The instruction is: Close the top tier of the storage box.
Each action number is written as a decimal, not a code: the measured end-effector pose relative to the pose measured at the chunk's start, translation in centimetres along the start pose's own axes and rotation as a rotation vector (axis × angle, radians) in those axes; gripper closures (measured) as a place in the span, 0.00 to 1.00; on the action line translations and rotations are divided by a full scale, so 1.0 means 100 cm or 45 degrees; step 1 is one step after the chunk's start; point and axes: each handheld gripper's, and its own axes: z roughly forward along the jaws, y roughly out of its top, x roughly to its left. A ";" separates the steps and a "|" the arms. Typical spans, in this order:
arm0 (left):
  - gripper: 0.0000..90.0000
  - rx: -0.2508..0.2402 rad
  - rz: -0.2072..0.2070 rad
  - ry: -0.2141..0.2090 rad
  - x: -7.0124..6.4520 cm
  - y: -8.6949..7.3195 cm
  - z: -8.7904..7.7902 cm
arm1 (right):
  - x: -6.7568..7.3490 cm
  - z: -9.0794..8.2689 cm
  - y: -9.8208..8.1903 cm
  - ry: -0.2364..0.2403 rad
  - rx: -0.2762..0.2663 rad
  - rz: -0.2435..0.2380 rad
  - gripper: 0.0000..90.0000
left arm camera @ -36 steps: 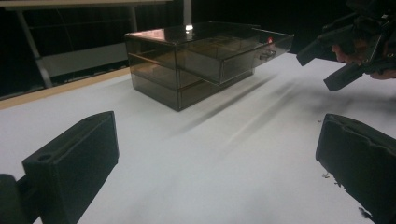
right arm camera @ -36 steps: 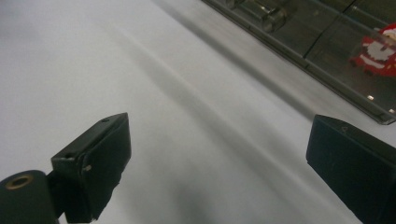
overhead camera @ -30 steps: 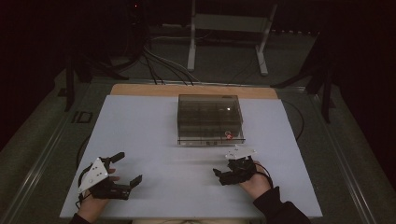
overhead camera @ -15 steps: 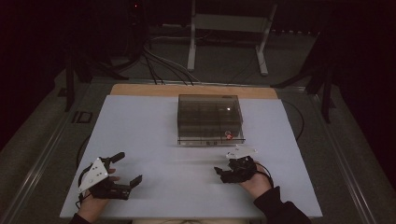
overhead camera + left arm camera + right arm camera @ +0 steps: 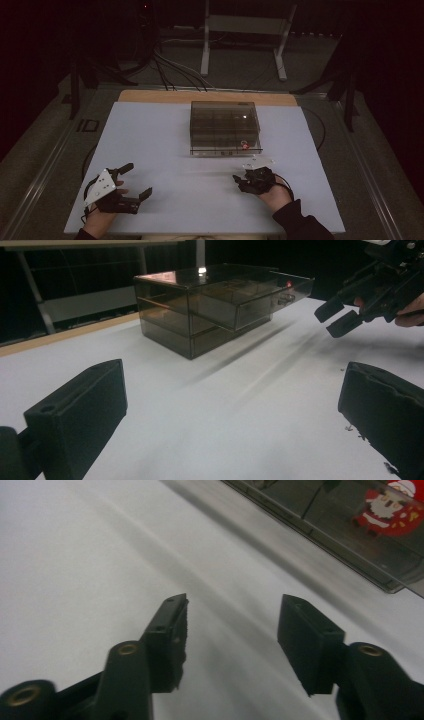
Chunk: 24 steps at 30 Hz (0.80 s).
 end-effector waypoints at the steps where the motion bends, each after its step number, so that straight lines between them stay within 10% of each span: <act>1: 0.00 0.000 0.000 0.000 0.000 0.000 0.000 | 0.000 0.000 0.000 -0.009 0.000 0.001 0.56; 24: 0.00 0.001 0.002 -0.002 0.000 0.000 0.000 | 0.001 -0.001 0.004 -0.079 0.041 -0.057 1.00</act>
